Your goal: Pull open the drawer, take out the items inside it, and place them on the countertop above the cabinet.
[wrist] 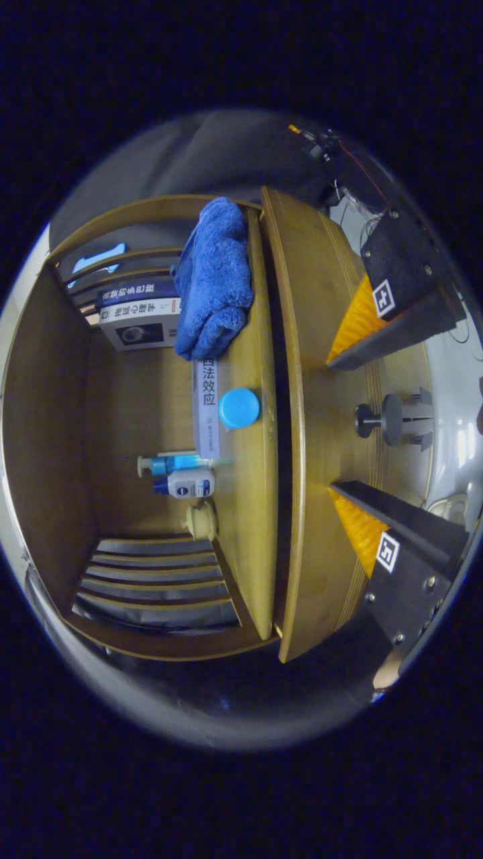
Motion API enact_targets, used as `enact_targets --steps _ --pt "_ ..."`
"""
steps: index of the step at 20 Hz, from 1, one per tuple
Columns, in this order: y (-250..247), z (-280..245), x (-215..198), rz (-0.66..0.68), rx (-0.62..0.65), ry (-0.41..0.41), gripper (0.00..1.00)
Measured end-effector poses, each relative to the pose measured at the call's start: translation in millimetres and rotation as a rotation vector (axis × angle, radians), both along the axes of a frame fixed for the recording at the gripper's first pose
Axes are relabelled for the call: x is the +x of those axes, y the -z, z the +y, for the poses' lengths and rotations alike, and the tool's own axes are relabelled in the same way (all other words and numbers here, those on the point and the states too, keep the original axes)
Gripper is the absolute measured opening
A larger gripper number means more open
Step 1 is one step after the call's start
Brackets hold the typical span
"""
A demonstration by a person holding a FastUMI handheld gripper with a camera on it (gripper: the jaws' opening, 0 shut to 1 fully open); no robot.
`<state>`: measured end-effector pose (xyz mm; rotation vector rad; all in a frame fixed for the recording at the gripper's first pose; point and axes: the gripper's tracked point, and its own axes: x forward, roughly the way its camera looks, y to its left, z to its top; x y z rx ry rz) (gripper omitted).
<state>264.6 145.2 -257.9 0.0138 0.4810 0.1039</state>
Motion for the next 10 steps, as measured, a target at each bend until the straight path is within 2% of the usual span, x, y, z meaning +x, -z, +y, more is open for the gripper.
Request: enact_targets --steps 10 --pt "4 3 21 -0.020 -0.006 0.012 1.00"
